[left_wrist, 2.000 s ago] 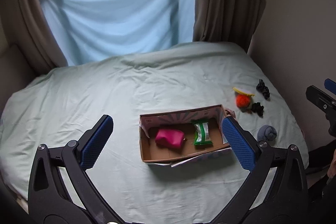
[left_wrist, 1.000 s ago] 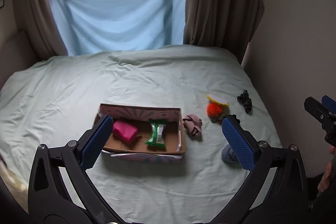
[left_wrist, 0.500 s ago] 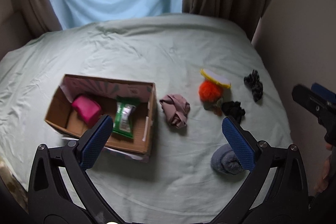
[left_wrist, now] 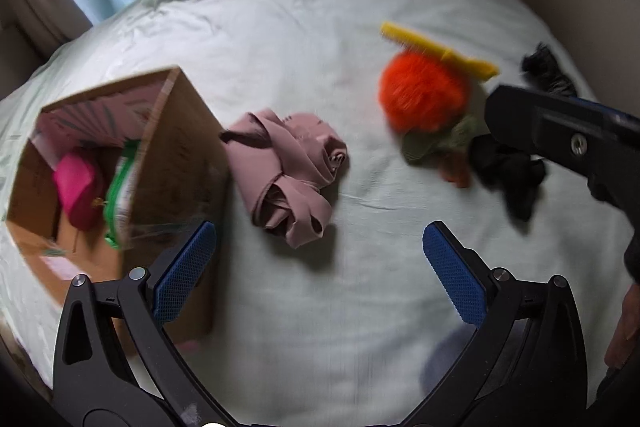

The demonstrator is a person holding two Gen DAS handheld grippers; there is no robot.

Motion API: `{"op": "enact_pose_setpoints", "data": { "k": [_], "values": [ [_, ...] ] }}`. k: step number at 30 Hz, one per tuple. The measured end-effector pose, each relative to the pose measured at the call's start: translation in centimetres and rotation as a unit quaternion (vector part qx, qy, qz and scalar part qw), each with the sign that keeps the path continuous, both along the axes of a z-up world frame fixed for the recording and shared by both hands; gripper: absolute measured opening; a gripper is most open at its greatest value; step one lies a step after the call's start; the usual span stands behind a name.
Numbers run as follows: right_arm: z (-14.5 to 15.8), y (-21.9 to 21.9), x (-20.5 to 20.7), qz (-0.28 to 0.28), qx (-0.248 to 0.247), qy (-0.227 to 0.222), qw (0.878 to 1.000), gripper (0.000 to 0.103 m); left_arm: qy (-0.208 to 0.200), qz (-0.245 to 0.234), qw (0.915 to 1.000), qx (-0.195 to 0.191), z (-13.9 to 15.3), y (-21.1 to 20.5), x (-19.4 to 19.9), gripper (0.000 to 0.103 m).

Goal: Organize soft objects
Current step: 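Grasp the pink cloth with the left tool while the right tool grasps the orange pompom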

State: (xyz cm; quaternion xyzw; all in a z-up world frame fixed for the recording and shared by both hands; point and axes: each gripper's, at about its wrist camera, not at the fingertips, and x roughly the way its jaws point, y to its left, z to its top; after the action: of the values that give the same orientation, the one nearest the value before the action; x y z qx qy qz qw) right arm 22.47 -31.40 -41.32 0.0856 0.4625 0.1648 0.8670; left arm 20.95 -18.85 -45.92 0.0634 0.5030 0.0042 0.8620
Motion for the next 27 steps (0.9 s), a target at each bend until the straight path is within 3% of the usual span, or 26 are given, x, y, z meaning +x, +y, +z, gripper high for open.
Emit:
{"op": "enact_pose_setpoints", "data": {
  "k": [3, 6, 10, 14, 17, 20, 22, 26, 27],
  "values": [
    [-1.8, 0.3, 1.7, 0.009, -0.002, 0.01, 1.0, 0.103, -0.004, 0.006, 0.9995, 0.029, -2.0, -0.7, 1.2, 0.103],
    [-3.1, 0.2, 3.1, 0.018, 0.003, 0.014, 1.0, 0.103, 0.005, 0.004, 0.9998, 0.018, -3.4, -1.2, 2.5, 0.103],
    [-4.1, 0.0, 4.9, 0.031, 0.017, 0.015, 0.999, 0.103, 0.013, 0.042, 0.9984, 0.035, -4.6, -0.7, 4.3, 0.101],
    [-5.1, 0.5, 6.1, 0.047, 0.017, 0.016, 0.999, 0.102, 0.016, 0.067, 0.9974, 0.02, -5.5, -0.1, 5.6, 0.099],
    [-5.7, 0.7, 6.8, 0.059, 0.036, 0.018, 0.997, 0.094, 0.017, 0.086, 0.9961, 0.003, -6.1, 0.4, 6.7, 0.094],
    [-6.1, 1.0, 7.0, 0.071, 0.053, 0.018, 0.996, 0.092, 0.014, 0.098, 0.995, -0.016, -6.0, 1.0, 7.4, 0.078],
    [-6.5, 1.3, 7.2, 0.08, 0.069, 0.025, 0.994, 0.079, 0.011, 0.101, 0.9946, -0.022, -6.0, 1.5, 7.5, 0.065],
    [-7.1, 1.7, 7.2, 0.083, 0.06, 0.028, 0.994, 0.062, 0.01, 0.099, 0.9945, -0.033, -5.9, 2.1, 7.5, 0.058],
    [-7.1, 1.7, 7.2, 0.084, 0.057, 0.028, 0.994, 0.054, 0.009, 0.097, 0.9947, -0.033, -5.9, 2.1, 7.3, 0.055]
  ]
}}
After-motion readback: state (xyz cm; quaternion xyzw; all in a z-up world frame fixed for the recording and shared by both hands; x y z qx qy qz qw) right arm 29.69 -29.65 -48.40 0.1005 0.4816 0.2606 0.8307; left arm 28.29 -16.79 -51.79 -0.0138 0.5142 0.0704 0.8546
